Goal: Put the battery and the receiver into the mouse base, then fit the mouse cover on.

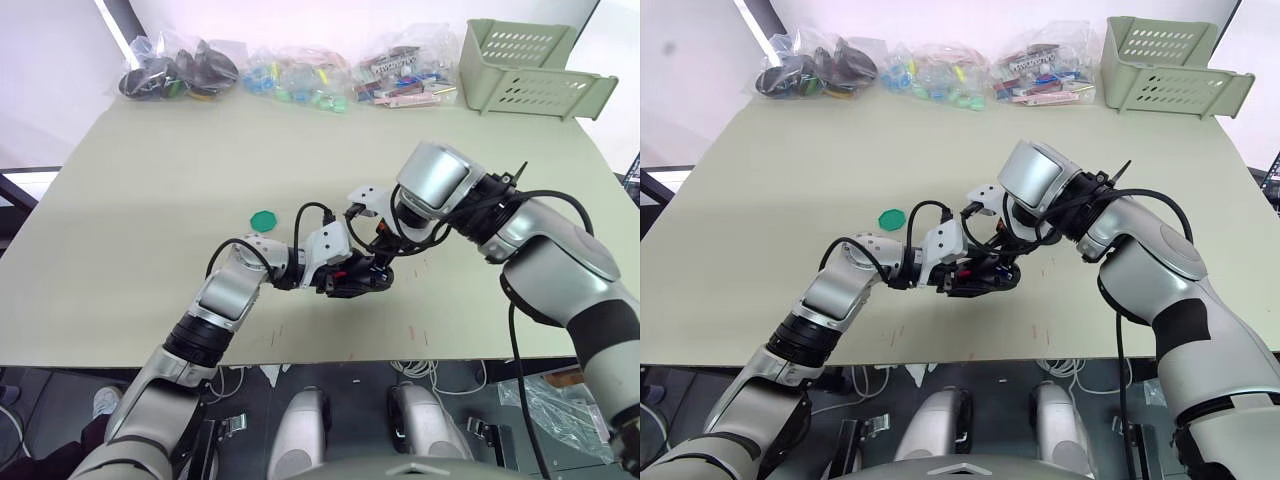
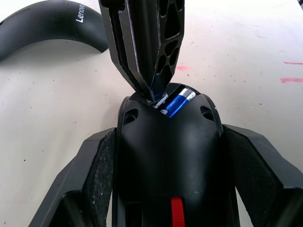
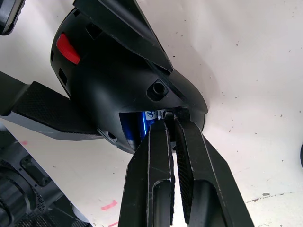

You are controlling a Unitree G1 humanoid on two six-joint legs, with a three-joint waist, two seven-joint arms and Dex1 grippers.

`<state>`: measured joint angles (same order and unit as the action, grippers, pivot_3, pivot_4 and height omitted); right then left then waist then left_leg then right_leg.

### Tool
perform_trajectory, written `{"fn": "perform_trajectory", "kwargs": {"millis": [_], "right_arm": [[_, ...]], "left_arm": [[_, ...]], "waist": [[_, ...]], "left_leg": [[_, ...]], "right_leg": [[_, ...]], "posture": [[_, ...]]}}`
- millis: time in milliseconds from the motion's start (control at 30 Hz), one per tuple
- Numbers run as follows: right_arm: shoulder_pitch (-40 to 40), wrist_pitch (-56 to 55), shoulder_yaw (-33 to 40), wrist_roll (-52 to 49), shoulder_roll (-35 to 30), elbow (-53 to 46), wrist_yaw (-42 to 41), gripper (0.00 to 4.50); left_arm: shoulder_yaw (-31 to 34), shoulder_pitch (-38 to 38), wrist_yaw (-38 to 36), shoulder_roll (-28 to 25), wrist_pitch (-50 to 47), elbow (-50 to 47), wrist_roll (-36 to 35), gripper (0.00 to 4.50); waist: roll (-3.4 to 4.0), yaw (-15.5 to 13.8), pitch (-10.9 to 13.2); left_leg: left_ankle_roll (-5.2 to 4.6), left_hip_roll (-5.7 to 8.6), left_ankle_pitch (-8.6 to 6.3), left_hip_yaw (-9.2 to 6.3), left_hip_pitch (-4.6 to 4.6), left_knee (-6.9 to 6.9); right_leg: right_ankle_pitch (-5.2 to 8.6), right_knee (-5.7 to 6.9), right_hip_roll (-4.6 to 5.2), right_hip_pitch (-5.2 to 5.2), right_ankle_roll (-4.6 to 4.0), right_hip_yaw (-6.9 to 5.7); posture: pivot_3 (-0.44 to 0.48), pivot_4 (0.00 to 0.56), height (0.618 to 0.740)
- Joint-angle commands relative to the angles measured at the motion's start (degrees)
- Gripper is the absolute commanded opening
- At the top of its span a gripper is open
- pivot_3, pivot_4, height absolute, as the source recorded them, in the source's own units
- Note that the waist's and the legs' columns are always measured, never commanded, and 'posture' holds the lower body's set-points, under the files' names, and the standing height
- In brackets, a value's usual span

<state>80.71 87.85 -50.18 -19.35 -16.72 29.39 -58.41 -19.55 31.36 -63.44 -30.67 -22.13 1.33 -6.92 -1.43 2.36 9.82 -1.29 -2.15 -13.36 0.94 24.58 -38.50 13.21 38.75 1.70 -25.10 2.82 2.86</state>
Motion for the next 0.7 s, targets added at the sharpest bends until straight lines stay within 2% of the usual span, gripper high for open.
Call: {"fn": "perform_trajectory", "kwargs": {"millis": [33, 133, 367, 433, 500, 633, 700], "right_arm": [[-1.96, -1.68, -0.81, -0.47, -0.81, -2.70, -0.29, 0.80], [-1.20, -0.17, 1.46, -1.27, -4.07, -5.43, -0.35, 1.97], [-4.35, 4.43, 6.47, -5.77, -15.20, -17.05, 0.67, 1.97], [-7.16, 3.45, 8.90, -6.35, -19.32, -23.02, 1.78, 1.97], [-9.51, 4.13, 14.20, -9.81, -20.68, -24.56, 2.30, 1.97], [-18.02, -0.63, 23.23, -9.89, -24.18, -35.93, 5.53, 1.97], [-25.56, -7.34, 27.95, -8.46, -25.46, -41.83, 8.63, 1.97]], "left_arm": [[0.20, -0.39, 0.47, 0.46, 0.49, -0.07, 0.05, 2.97], [0.23, -0.43, 0.45, 0.48, 0.57, 0.05, 0.04, 2.97], [0.36, -0.44, 0.53, 0.79, 1.12, 0.62, 0.18, 2.97], [0.41, -0.45, 0.52, 0.77, 1.37, 0.90, 0.24, 2.97], [0.51, -0.35, 0.47, 0.70, 1.78, 1.48, 0.34, 2.97], [0.65, -0.04, 0.00, 0.49, 2.44, 2.40, 0.49, 2.97], [0.59, 0.23, -0.38, 0.24, 2.92, 2.95, 0.65, 2.97]], "waist": [[0.01, 0.00, -0.01], [0.01, -0.08, -0.01], [0.04, -0.39, 0.04], [0.04, -0.37, 0.04], [0.04, -0.26, 0.04], [0.04, -0.30, 0.04], [0.01, -0.34, 0.02]], "left_leg": [[0.00, 0.00, 0.00, 0.00, 0.00, 0.00], [0.00, 0.00, 0.00, 0.00, 0.02, 0.00], [0.00, 0.04, 0.00, -0.01, 0.21, 0.01], [0.00, 0.04, 0.00, -0.04, 0.20, 0.02], [0.00, 0.04, 0.00, -0.01, 0.18, 0.02], [-0.01, 0.02, 0.00, -0.04, 0.17, 0.00], [-0.01, 0.02, 0.00, -0.02, 0.17, 0.00]], "right_leg": [[0.00, 0.00, 0.00, 0.00, 0.00, 0.00], [0.00, 0.00, 0.00, -0.01, 0.00, 0.00], [0.00, -0.23, 0.06, -0.04, 0.00, 0.01], [0.00, -0.23, 0.06, -0.03, 0.00, -0.02], [0.00, -0.22, 0.06, -0.03, 0.00, 0.00], [0.00, -0.22, 0.01, -0.02, 0.01, 0.02], [0.00, -0.23, 0.01, -0.01, 0.01, 0.04]], "posture": [[0.000, 0.150, 0.740], [0.000, 0.150, 0.740], [0.000, 0.150, 0.740], [0.000, 0.150, 0.740], [0.000, 0.150, 0.740], [0.000, 0.150, 0.740], [0.000, 0.150, 0.740]]}}
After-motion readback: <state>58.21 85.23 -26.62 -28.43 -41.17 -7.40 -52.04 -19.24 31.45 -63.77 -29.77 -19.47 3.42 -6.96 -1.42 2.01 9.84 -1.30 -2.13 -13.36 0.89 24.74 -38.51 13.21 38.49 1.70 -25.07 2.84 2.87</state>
